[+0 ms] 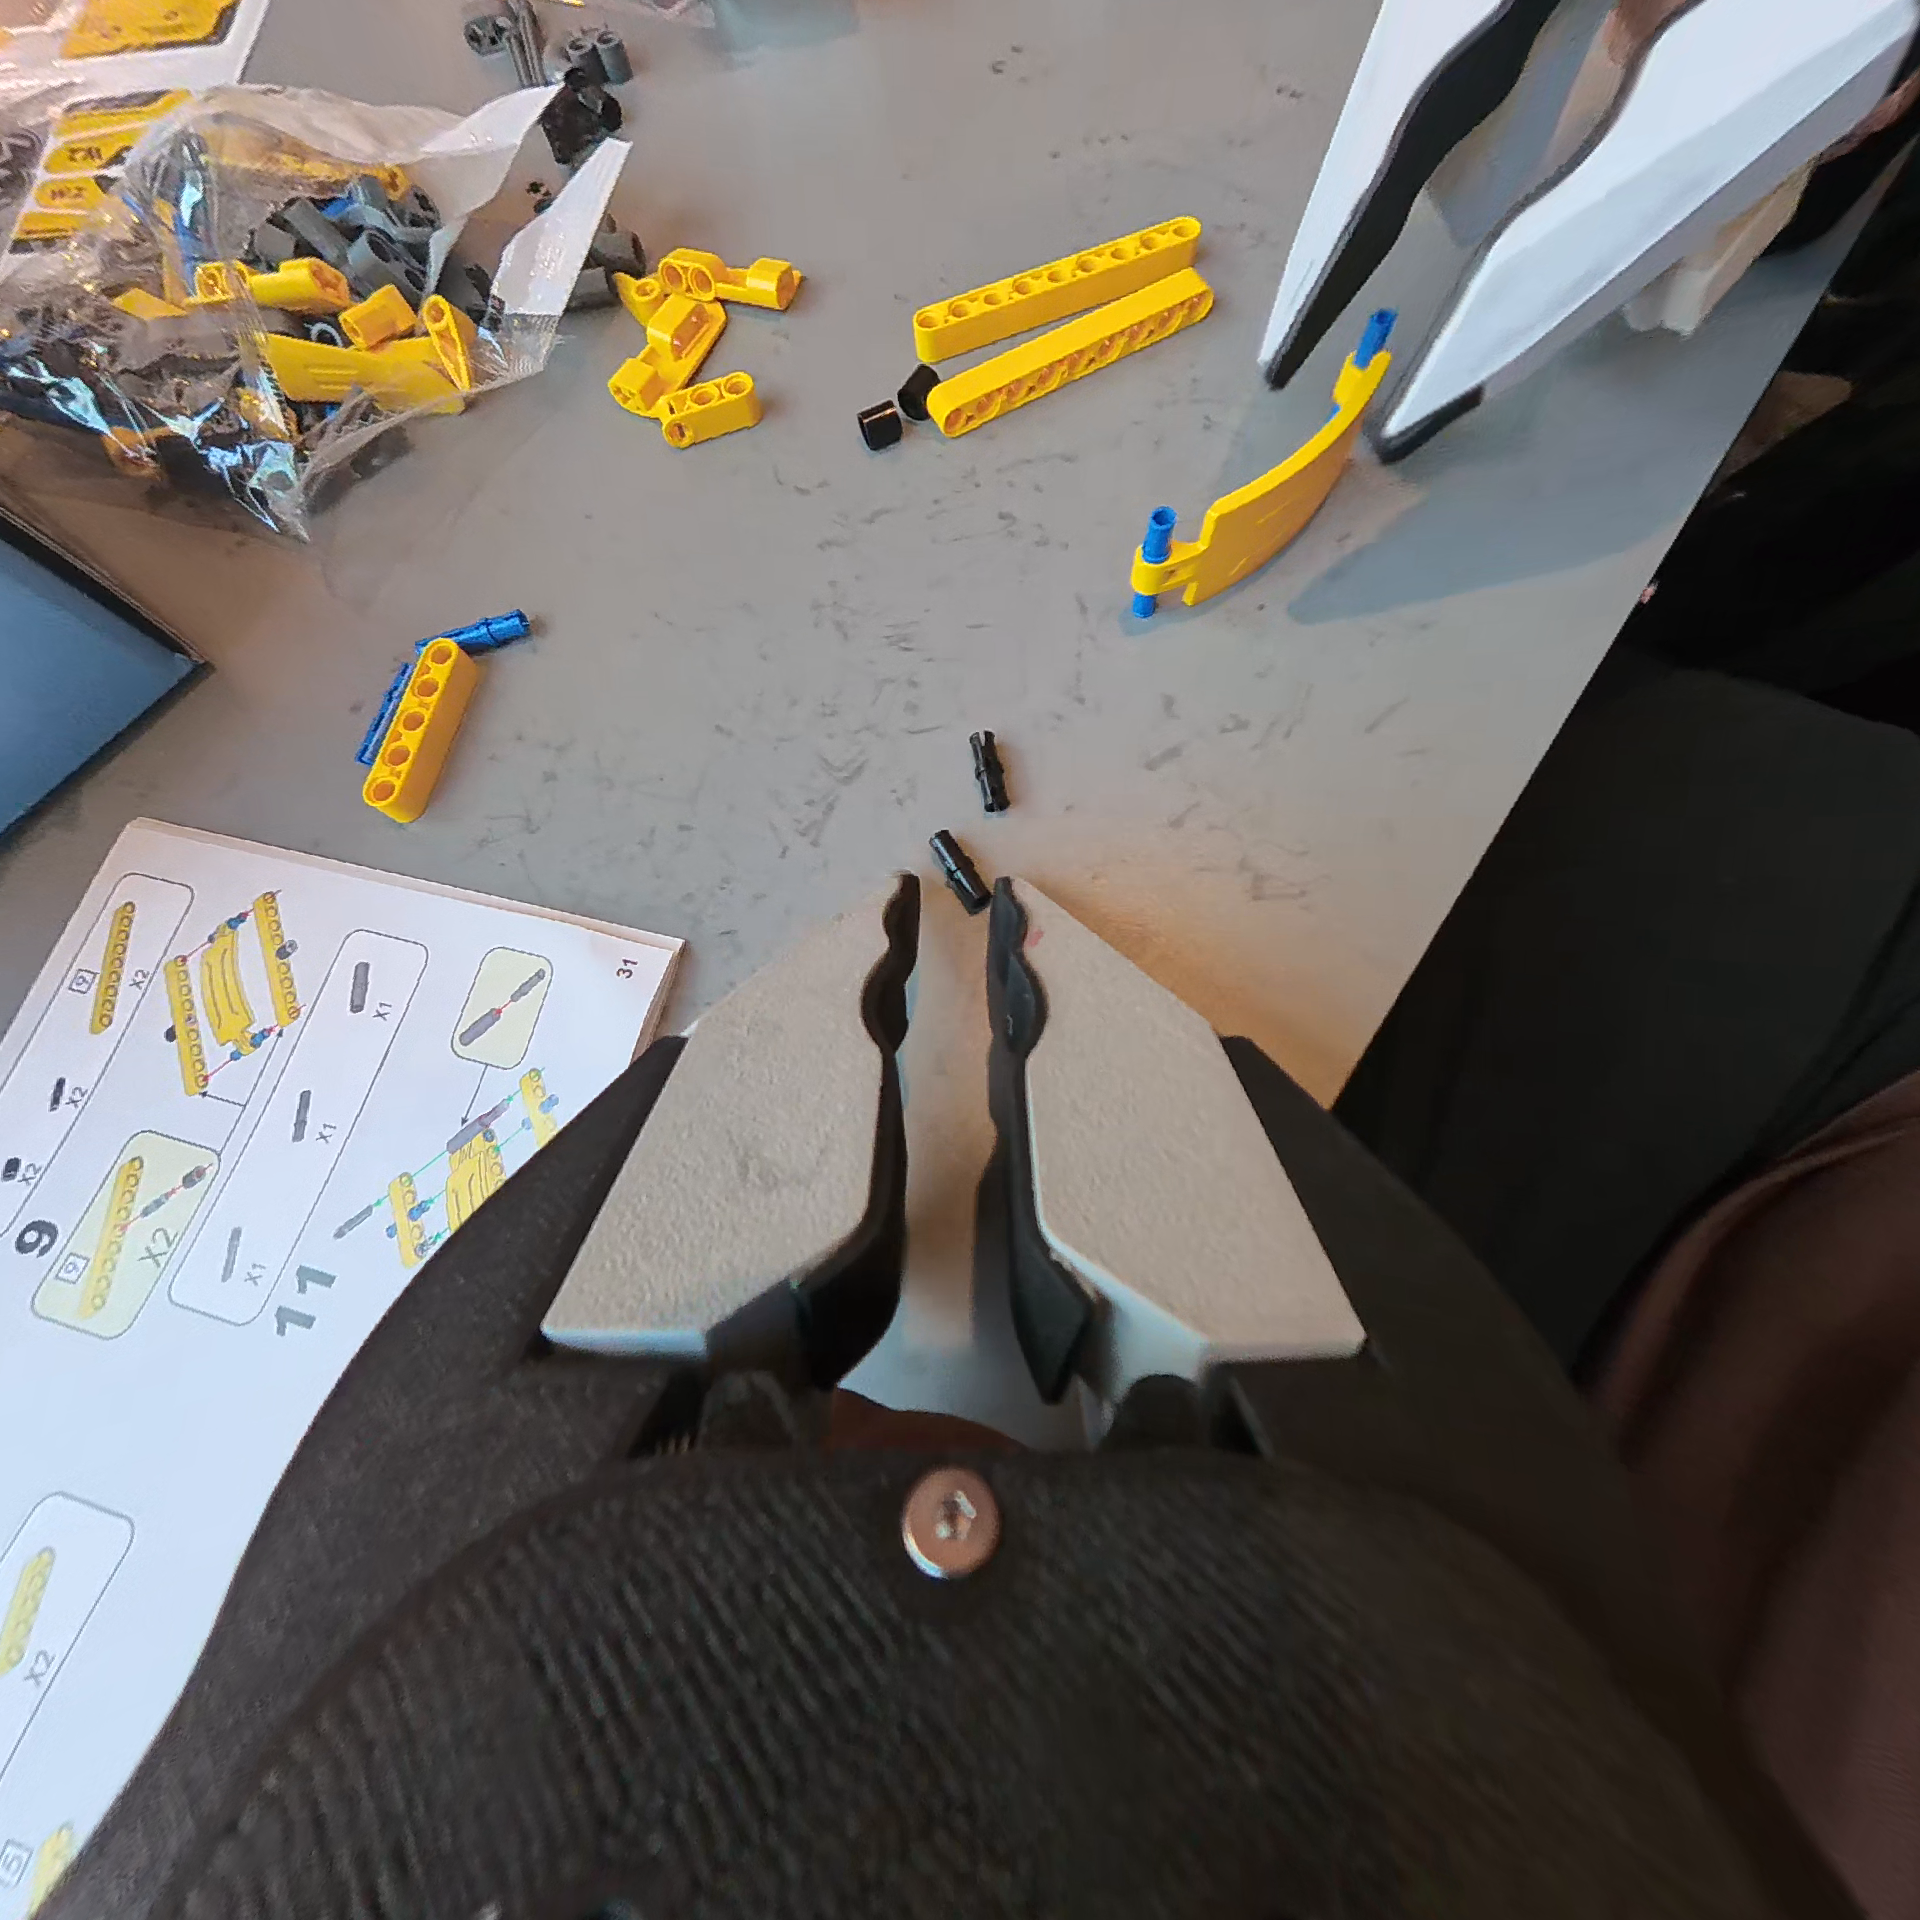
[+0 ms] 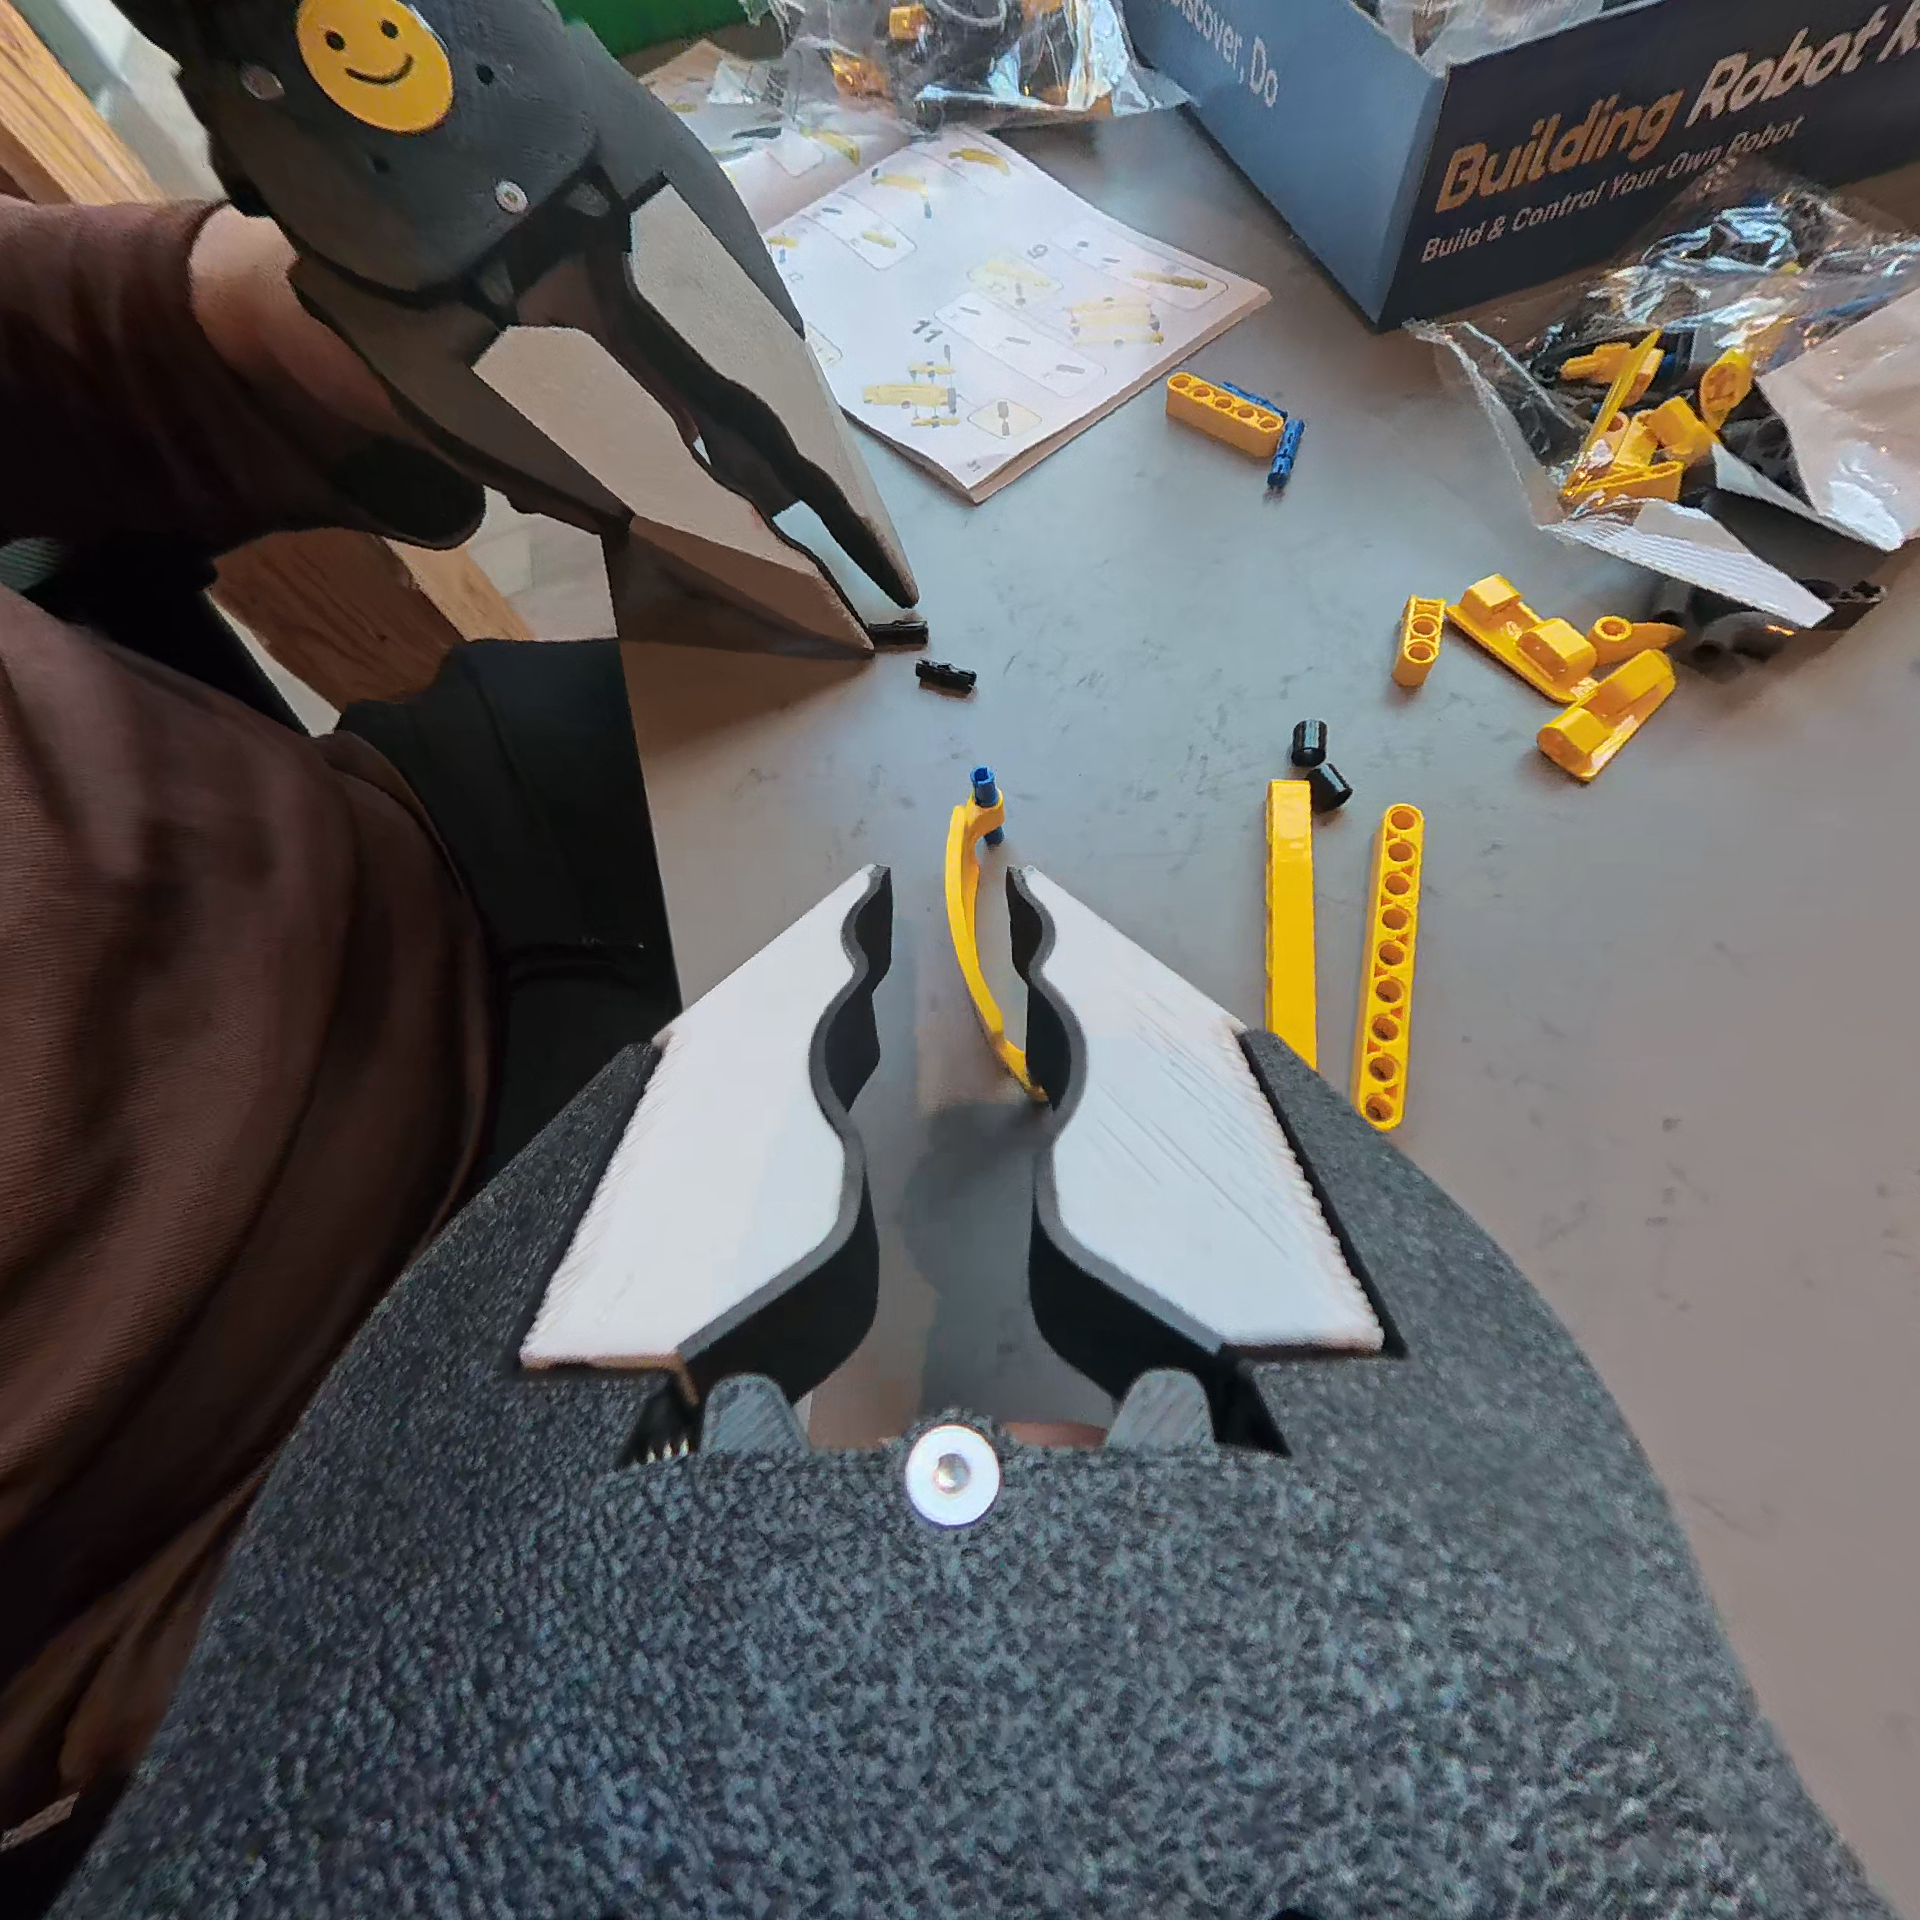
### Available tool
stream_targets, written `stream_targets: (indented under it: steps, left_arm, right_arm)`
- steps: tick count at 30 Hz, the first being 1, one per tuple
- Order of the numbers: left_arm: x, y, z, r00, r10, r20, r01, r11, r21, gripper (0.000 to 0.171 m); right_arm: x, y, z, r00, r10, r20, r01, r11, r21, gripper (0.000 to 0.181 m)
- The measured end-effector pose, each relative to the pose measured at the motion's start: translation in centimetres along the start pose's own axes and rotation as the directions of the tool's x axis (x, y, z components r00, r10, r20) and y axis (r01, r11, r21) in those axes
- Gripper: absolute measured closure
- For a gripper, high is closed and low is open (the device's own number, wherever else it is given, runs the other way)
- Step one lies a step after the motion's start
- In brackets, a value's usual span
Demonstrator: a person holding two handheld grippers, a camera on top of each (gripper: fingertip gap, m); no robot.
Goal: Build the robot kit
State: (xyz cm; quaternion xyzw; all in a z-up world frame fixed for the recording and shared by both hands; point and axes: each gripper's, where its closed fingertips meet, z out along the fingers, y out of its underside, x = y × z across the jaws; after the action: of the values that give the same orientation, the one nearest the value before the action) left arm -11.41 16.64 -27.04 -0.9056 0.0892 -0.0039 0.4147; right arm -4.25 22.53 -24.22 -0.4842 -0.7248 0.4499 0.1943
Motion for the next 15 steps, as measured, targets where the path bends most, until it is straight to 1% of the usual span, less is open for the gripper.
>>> stream_targets:
  steps: [2,4,6,7,9,10,12,13,15]
  left_arm:
    - [0.0,0.0,0.0,1.000,-0.003,-0.001,0.003,1.000,0.000,0.161]
    - [0.0,0.0,0.0,1.000,-0.005,0.000,0.005,1.000,-0.001,0.162]
    - [-0.1,0.0,0.1,1.000,-0.004,0.006,0.004,1.000,-0.003,0.165]
    - [-0.1,0.0,0.1,1.000,-0.006,0.009,0.006,1.000,-0.004,0.169]
    - [-0.2,0.0,0.1,1.000,-0.007,0.012,0.008,1.000,-0.005,0.170]
    - [-0.2,0.0,0.1,1.000,-0.008,0.013,0.008,1.000,-0.005,0.170]
    - [-0.2,0.0,0.1,1.000,-0.009,0.013,0.009,1.000,-0.005,0.170]
    - [-0.2,0.0,0.1,1.000,-0.009,0.013,0.009,1.000,-0.005,0.170]
    - [-0.2,0.0,0.1,1.000,-0.009,0.013,0.009,1.000,-0.005,0.170]
  right_arm:
    - [-0.1,-0.3,-0.3,1.000,0.010,0.015,-0.011,1.000,0.028,0.160]
    - [0.3,-0.5,-0.6,1.000,0.011,-0.001,-0.011,0.999,0.045,0.160]
    - [1.2,-1.1,-1.2,0.998,0.006,-0.062,0.000,0.996,0.089,0.160]
    - [1.9,-1.3,-1.5,0.995,0.023,-0.098,-0.012,0.994,0.112,0.161]
    - [3.7,-1.2,-2.0,0.982,0.090,-0.169,-0.069,0.990,0.127,0.161]
    - [4.5,-0.9,-2.2,0.974,0.106,-0.200,-0.084,0.990,0.115,0.161]
    - [6.0,0.0,-2.4,0.953,0.082,-0.293,-0.068,0.996,0.058,0.161]
    - [6.3,0.5,-2.3,0.946,0.061,-0.319,-0.057,0.998,0.021,0.160]
    - [6.3,1.2,-1.7,0.943,0.020,-0.332,-0.037,0.998,-0.046,0.160]
